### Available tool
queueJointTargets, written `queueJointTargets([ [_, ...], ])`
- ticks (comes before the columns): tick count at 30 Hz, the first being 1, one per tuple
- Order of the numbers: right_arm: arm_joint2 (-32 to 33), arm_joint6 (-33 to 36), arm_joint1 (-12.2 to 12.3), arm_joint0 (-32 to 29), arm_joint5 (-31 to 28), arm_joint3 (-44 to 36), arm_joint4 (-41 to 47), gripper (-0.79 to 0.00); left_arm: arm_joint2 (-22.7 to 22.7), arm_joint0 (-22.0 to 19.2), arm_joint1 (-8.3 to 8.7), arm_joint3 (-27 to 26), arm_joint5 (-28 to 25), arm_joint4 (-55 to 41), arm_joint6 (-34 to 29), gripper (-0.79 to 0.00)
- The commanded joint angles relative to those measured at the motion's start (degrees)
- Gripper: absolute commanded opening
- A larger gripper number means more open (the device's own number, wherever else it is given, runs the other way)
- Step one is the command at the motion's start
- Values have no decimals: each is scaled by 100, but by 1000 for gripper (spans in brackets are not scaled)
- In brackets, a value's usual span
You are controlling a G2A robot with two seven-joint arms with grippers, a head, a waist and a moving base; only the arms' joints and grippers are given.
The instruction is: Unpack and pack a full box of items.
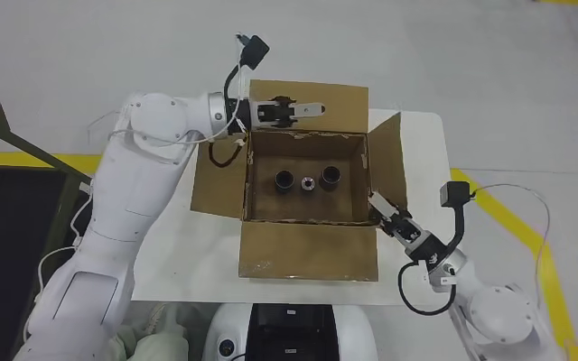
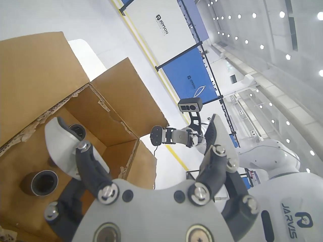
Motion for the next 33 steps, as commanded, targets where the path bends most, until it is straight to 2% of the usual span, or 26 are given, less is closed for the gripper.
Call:
queueJointTargets([
  [1, 84, -158, 1, -24, 96, 6, -209, 0, -143, 83, 33, -59, -14, -82, -60, 0],
  [5, 21, -598, -16, -41, 617, -133, -741, 0, -433, 221, 100, -157, -46, -355, -325, 0],
  [9, -103, -755, -39, 141, 907, 63, -884, 0, -754, 379, 179, -347, -45, -461, -535, 0],
  [19, -258, -647, -84, 664, 1111, 824, -740, 0, -1729, 867, 388, -540, -71, -906, -1049, 0],
  [26, -383, -575, -114, 905, 1138, 1203, -660, 0, -2242, 1014, 491, -302, -181, -1521, -1447, 0],
  [33, -487, -527, -141, 1062, 1151, 1436, -624, 0, -2511, 1006, 587, 28, -223, -1689, -1740, 0],
])
